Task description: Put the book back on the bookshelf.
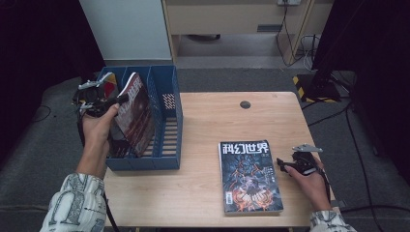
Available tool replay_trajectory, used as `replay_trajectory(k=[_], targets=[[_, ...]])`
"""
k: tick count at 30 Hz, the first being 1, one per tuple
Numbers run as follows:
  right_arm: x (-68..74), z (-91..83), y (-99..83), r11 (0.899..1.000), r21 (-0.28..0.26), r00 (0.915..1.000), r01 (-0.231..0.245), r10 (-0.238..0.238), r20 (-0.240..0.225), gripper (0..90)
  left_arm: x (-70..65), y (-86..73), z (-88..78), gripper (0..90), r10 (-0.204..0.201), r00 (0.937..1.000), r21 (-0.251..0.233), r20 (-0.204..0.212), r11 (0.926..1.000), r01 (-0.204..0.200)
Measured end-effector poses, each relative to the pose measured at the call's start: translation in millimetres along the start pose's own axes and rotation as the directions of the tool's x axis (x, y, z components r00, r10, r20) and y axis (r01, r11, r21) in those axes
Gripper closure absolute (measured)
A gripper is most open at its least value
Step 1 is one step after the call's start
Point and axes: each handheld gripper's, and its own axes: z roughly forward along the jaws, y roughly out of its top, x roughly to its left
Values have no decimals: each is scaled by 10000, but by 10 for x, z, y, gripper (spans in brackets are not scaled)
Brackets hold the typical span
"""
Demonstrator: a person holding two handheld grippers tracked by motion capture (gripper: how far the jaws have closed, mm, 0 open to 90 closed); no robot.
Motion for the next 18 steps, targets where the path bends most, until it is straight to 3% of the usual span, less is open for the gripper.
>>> replay_trajectory(k=[18], targets=[[-1, 2, 0, 10000, -13, 10000, 7, -7, 7, 187, 81, 27, 151, 834, -53, 9998, -4, -202, 10000, 53]])
